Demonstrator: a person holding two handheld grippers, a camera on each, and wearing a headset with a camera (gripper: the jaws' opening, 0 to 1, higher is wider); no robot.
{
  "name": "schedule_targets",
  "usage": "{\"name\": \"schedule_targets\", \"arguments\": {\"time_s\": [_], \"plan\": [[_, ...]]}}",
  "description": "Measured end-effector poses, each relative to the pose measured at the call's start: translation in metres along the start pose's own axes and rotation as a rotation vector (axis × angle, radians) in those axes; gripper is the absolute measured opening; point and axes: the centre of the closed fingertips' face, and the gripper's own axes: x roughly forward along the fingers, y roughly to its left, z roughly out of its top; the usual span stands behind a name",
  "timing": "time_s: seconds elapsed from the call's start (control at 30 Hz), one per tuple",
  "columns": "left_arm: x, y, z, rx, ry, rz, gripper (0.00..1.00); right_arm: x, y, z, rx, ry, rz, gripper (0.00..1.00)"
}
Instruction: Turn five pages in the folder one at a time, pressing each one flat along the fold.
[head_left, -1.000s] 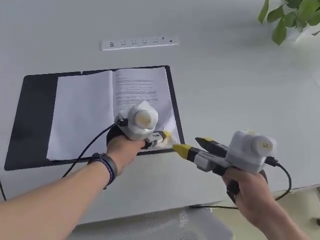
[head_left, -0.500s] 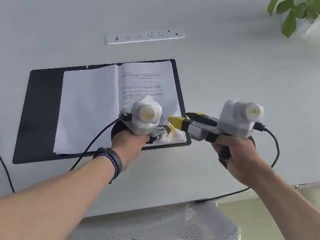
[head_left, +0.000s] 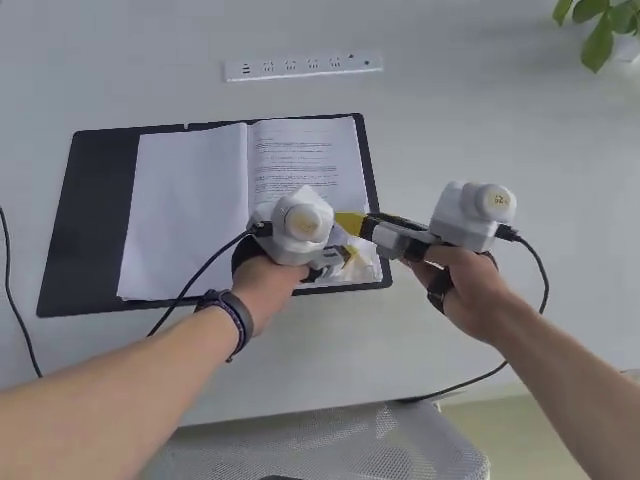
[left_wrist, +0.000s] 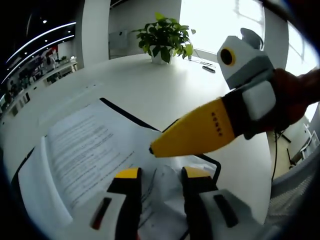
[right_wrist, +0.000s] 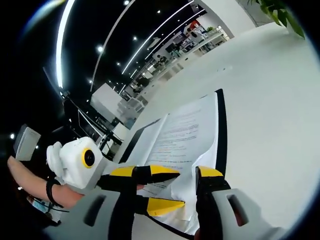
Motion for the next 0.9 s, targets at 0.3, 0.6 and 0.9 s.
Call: {"name": "schedule_targets", "arguments": {"time_s": [0.3,0.6,0.9], "plan": [[-0.004,-0.003,0.002,0.002,0.008,-0.023,0.34,-0.002,-0.007,-0.006,0.053,-0.017,-0.027,0.29],[-0.015,-0.005,0.008,-0.006,-0.010,-0.040,0.39,-0.005,-0.005,-0.006,0.056,-0.027,-0.022,0.10],[-0.025,-0.008,0.007,-0.006,-0.017,-0.051,0.41,-0.007,0.013,-0.014,-0.025,0.009,-0.009,0.06]]}}
